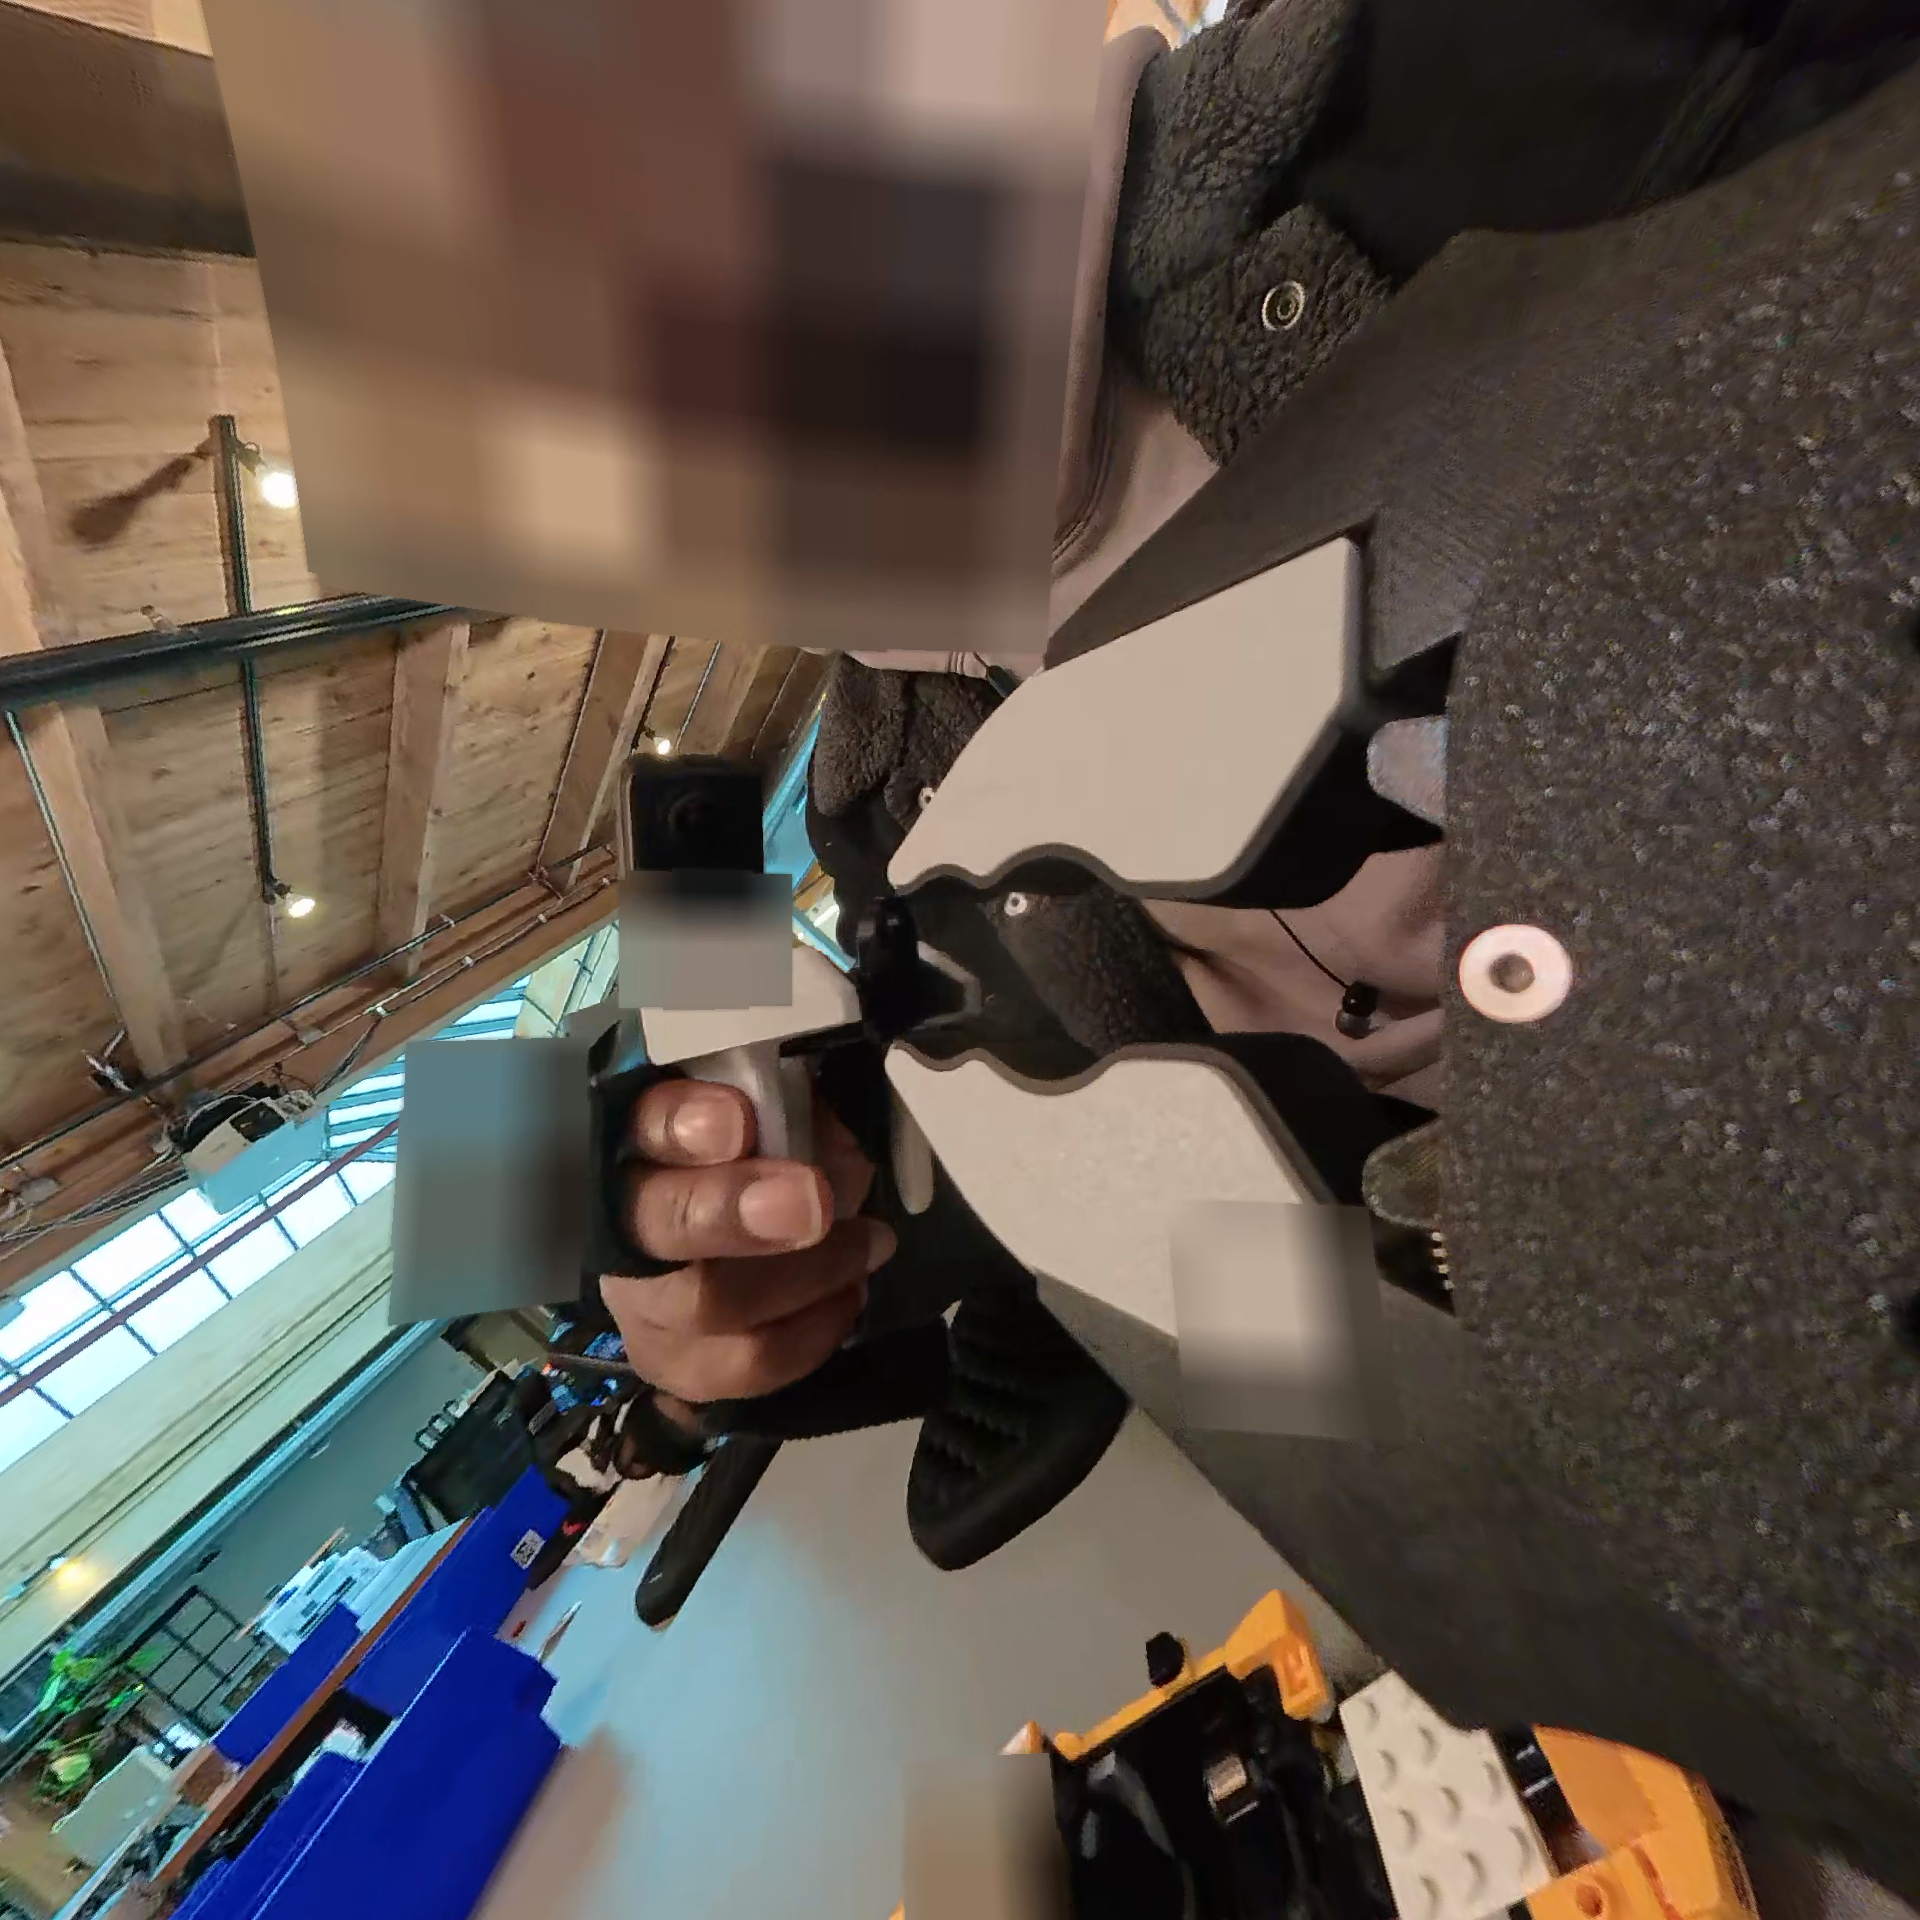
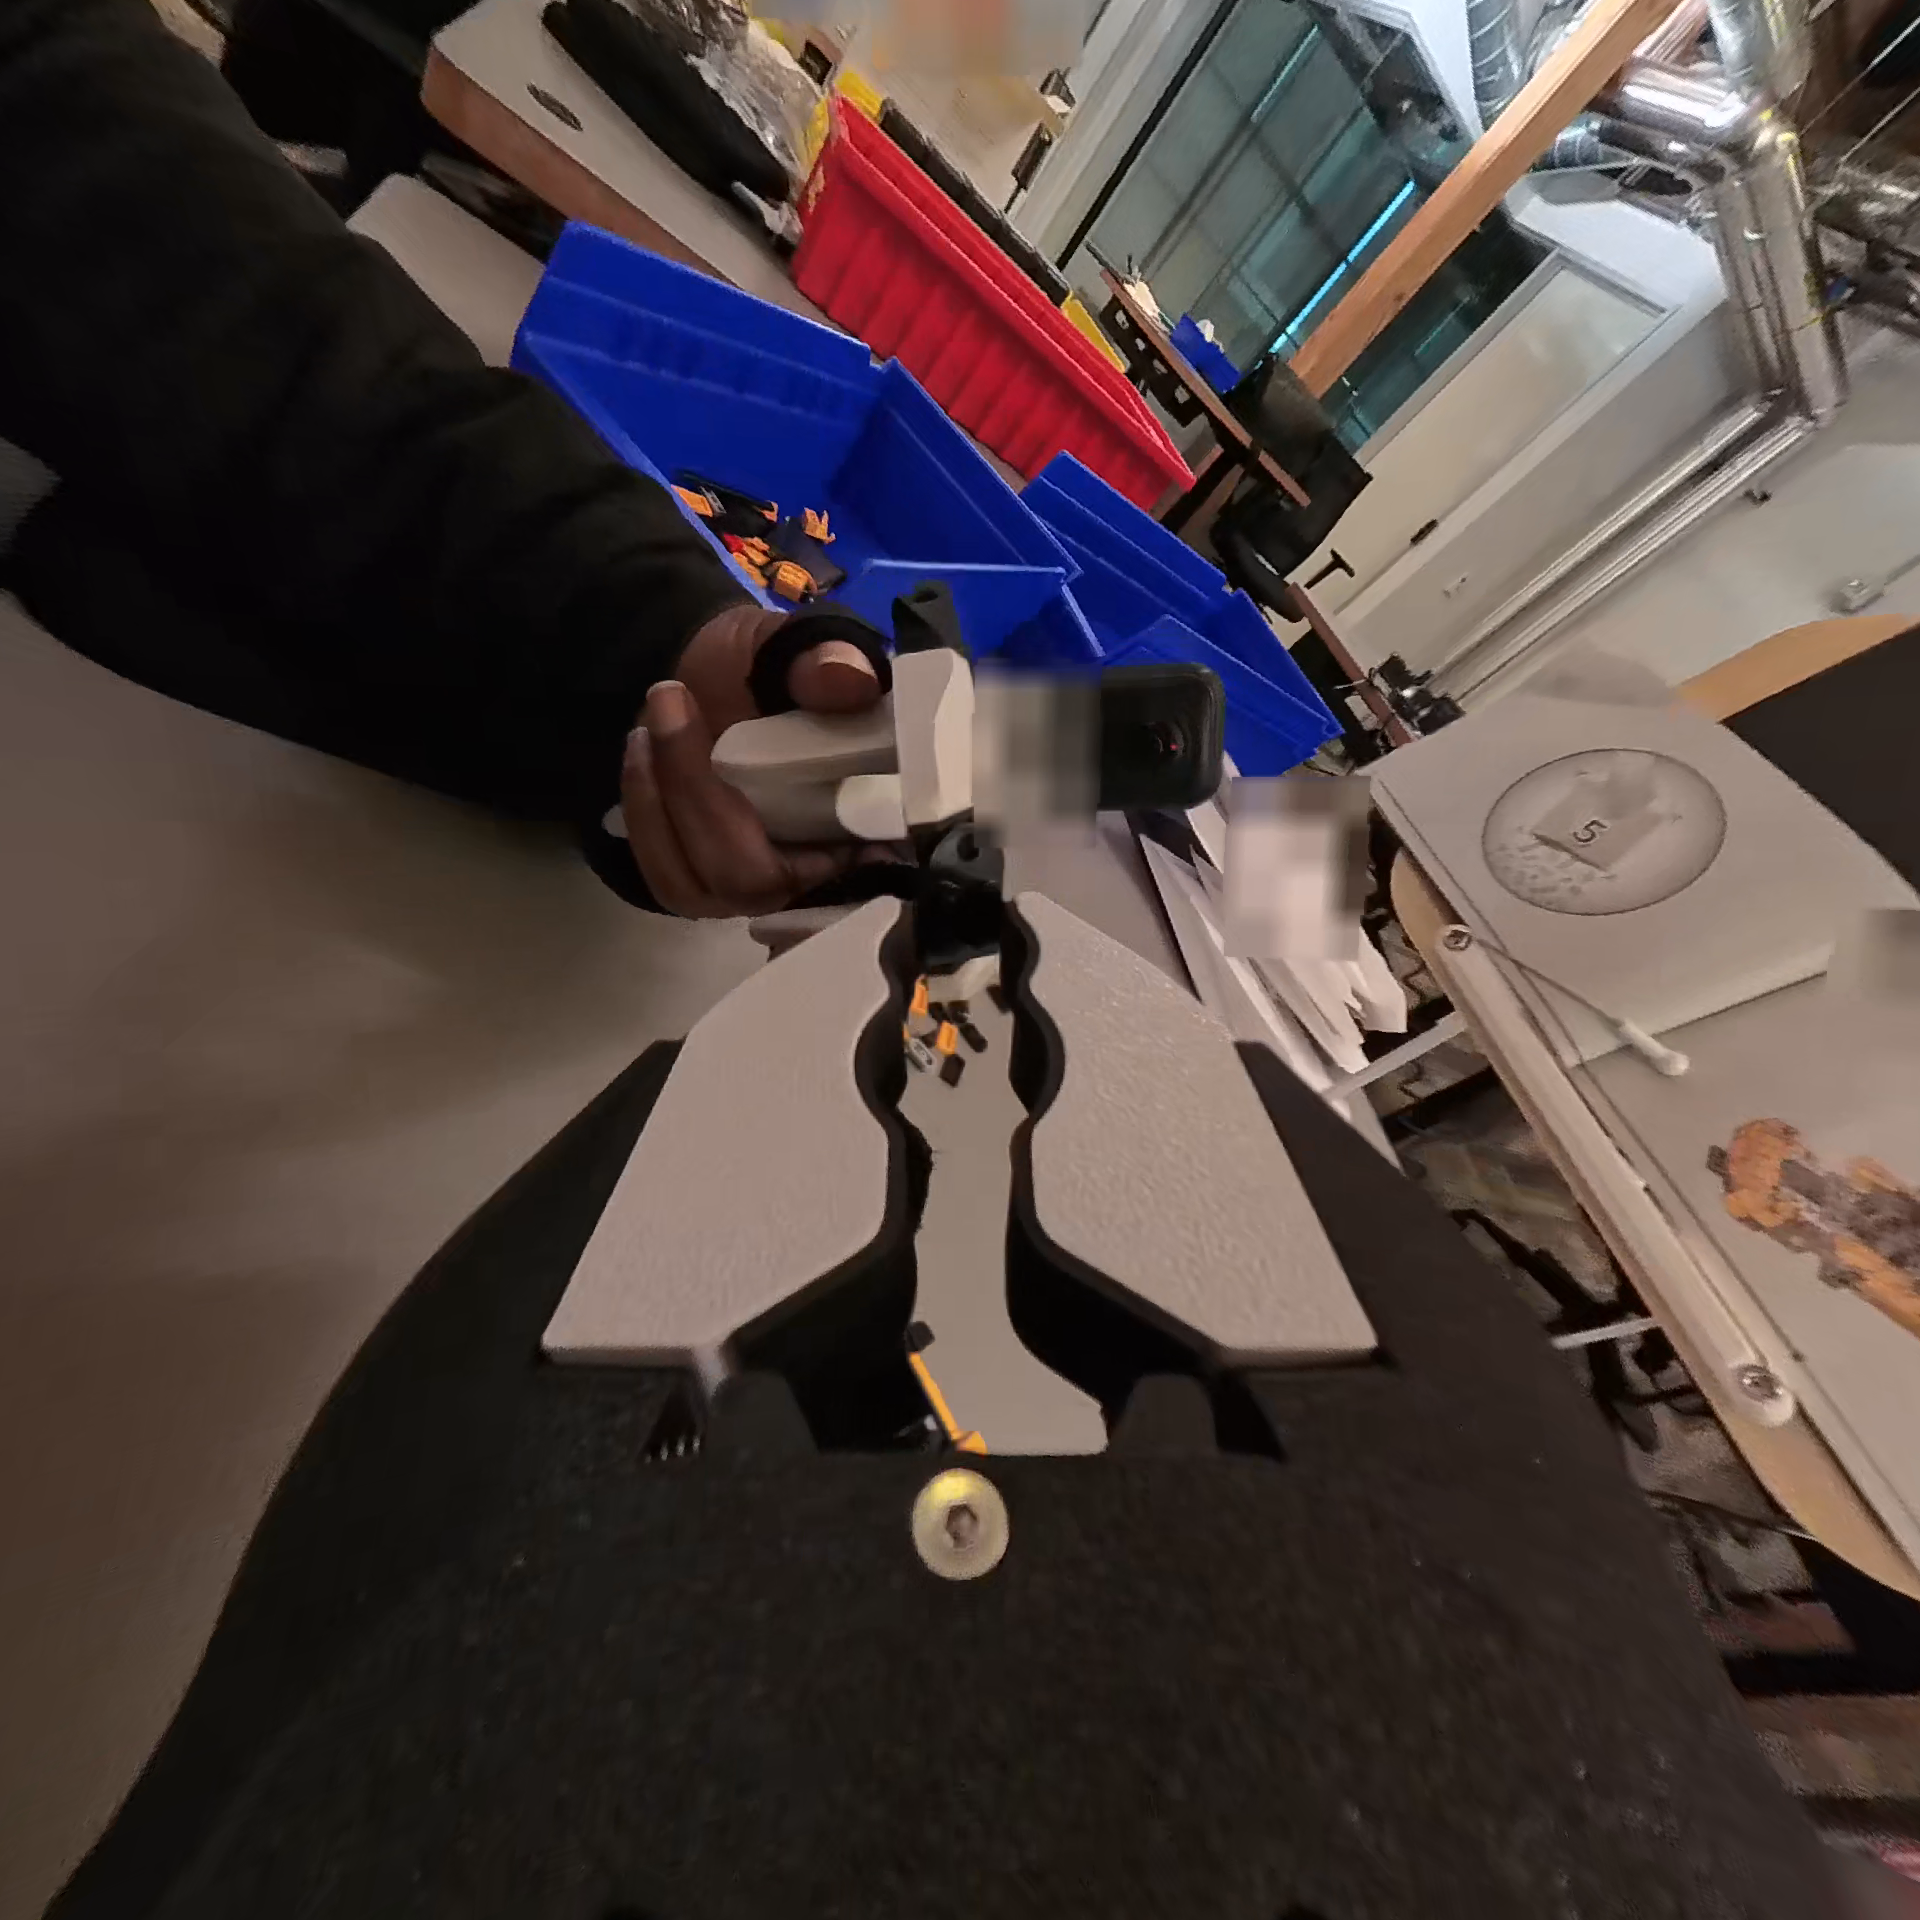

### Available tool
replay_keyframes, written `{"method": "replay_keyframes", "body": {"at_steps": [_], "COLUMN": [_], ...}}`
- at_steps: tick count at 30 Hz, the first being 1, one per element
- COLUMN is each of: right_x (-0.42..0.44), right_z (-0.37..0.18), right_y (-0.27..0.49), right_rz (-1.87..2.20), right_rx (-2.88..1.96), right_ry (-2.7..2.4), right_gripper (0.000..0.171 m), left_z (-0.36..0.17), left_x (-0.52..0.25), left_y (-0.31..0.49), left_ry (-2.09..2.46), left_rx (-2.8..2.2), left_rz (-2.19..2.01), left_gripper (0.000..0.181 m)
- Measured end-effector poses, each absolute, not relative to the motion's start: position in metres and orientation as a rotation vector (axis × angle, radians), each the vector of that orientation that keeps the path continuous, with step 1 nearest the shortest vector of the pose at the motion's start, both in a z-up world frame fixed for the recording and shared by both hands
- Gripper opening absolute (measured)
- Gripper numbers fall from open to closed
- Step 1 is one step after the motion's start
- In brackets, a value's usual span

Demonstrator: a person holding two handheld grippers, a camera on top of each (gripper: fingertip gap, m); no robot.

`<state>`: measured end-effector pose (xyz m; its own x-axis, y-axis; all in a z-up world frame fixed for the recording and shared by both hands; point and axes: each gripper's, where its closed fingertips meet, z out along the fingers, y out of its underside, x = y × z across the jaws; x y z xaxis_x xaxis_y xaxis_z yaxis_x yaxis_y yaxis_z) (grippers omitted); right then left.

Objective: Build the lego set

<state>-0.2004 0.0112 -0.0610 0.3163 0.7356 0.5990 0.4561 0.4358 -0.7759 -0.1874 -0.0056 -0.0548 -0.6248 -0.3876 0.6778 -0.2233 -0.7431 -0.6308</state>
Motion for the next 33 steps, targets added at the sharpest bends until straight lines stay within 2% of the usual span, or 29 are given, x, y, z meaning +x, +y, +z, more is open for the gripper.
{"method": "replay_keyframes", "body": {"at_steps": [11, 17, 21, 30, 33], "right_x": [-0.205, -0.174, -0.140, -0.127, -0.124], "right_z": [-0.064, -0.078, -0.113, -0.175, -0.177], "right_y": [0.014, 0.044, 0.087, 0.126, 0.117], "right_rz": [0.349, 0.308, 0.248, 0.217, 0.222], "right_rx": [-1.218, -1.363, -1.570, -1.804, -1.811], "right_ry": [-1.329, -1.351, -1.450, -1.767, -1.808], "right_gripper": [0.014, 0.014, 0.014, 0.014, 0.014], "left_z": [-0.058, -0.091, -0.124, -0.161, -0.173], "left_x": [-0.195, -0.192, -0.186, -0.184, -0.181], "left_y": [0.000, 0.037, 0.047, 0.057, 0.051], "left_ry": [1.047, 1.055, 1.198, 1.353, 1.440], "left_rx": [-1.313, -1.531, -1.657, -1.728, -1.729], "left_rz": [-2.503, -2.000, -1.605, -1.210, -1.106], "left_gripper": [0.023, 0.029, 0.035, 0.035, 0.045]}}
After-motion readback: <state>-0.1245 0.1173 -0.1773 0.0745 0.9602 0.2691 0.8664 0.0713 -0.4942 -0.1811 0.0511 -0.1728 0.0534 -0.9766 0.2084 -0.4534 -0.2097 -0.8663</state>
